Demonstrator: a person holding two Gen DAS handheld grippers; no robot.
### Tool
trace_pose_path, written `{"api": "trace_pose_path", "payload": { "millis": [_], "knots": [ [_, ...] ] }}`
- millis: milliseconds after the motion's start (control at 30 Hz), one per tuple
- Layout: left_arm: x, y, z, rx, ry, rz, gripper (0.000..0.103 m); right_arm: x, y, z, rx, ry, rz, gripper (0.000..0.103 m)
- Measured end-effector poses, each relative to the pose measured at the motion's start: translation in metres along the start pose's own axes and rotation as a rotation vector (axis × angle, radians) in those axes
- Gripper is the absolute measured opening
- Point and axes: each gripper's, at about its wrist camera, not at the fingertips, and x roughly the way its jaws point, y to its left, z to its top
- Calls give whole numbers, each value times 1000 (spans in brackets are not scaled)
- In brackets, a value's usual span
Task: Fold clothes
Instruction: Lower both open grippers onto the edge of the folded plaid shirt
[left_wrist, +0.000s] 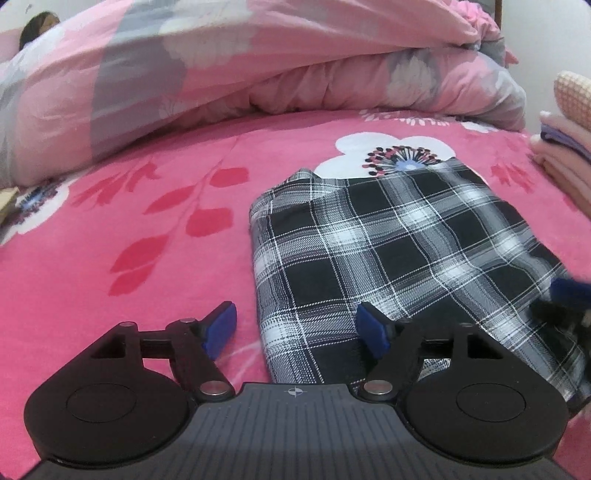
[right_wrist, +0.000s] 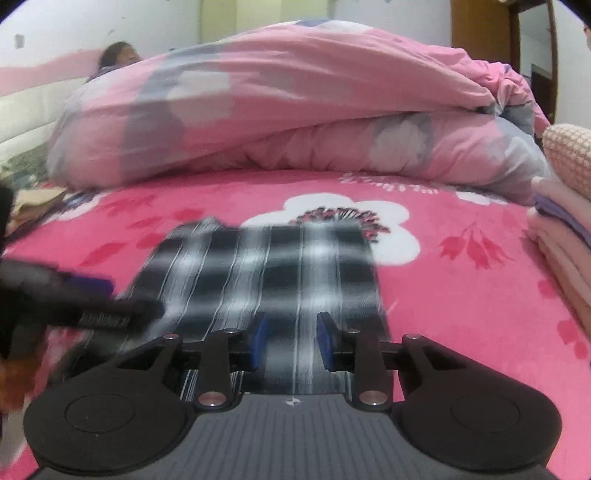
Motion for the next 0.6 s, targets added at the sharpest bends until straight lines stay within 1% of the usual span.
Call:
{"api": "trace_pose_path", "payload": {
  "millis": [33,67,167,333,600],
  "knots": [
    [0,-1,0,5,0,7,73,3,2,-8,-17,15,-10,31],
    [0,-3,0,11,1,13,73,5,2,-14,-23,9,-10,31],
    [-2,-6,0,22,3,30,73,8,0,-29,-16,-35,2,31],
    [-3,-11,2,33,9,54,74,6,0,-33,-1,-59,8,32],
    [-5,-19,2,70,11,99,76,5,-1,-36,11,-74,16,32]
  ]
}}
